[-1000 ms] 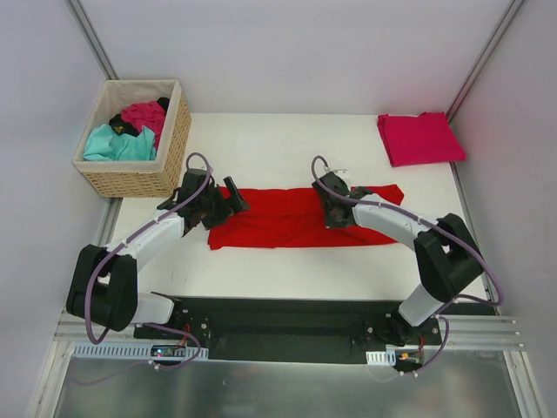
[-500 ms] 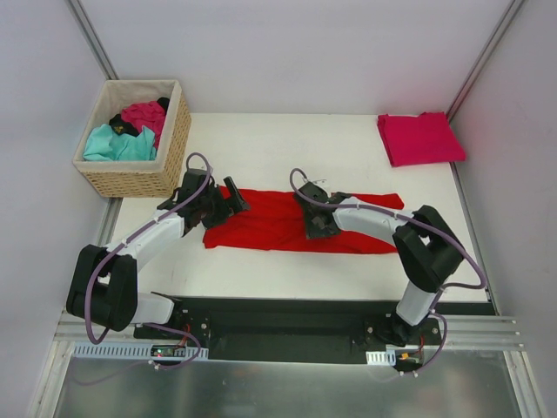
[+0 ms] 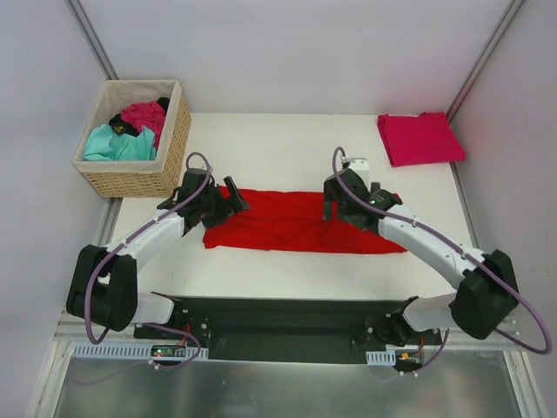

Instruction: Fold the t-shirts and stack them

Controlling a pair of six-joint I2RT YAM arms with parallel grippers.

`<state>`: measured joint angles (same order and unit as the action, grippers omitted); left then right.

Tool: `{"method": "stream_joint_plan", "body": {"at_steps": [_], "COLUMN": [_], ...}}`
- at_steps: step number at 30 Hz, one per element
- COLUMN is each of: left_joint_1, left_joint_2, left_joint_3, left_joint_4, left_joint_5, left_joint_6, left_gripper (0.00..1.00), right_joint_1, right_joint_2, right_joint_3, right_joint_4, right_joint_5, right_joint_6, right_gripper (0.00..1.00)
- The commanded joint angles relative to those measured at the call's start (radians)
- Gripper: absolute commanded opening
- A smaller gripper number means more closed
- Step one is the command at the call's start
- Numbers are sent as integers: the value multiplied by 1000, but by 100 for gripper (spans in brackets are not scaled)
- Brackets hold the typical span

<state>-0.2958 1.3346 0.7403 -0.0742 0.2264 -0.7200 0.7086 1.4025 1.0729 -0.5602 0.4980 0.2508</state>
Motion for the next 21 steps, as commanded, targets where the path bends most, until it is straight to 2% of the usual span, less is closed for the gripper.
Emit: {"method": "stream_joint_plan", "body": {"at_steps": [1,5,11,14,21], "left_joint_1": [-11,-12,-19,-22,-22], "left_joint_2": [-29,-26,-14,-17,-26], "left_joint_3": [56,105,149,139,111], "left_joint_4": [-7,-9,-10,-10,-9], "left_joint_5": [1,22,48,47,48], "left_joint_6": [13,5,-1,2,5], "left_gripper": [99,99,99,99,99], "right_joint_1": [-67,-159,-302,-389,-452], "right_joint_2": [-100,-126,-125,-135,-116], "right_joint_3": [-100,-195,-260,-297,-313], "right_joint_4": [-70,-14,184,376,702], "right_joint_5": [65,-13,-165,-297,-469], "right_joint_6": [27,67,110,154,197], "right_gripper": [96,96,96,96,96]}}
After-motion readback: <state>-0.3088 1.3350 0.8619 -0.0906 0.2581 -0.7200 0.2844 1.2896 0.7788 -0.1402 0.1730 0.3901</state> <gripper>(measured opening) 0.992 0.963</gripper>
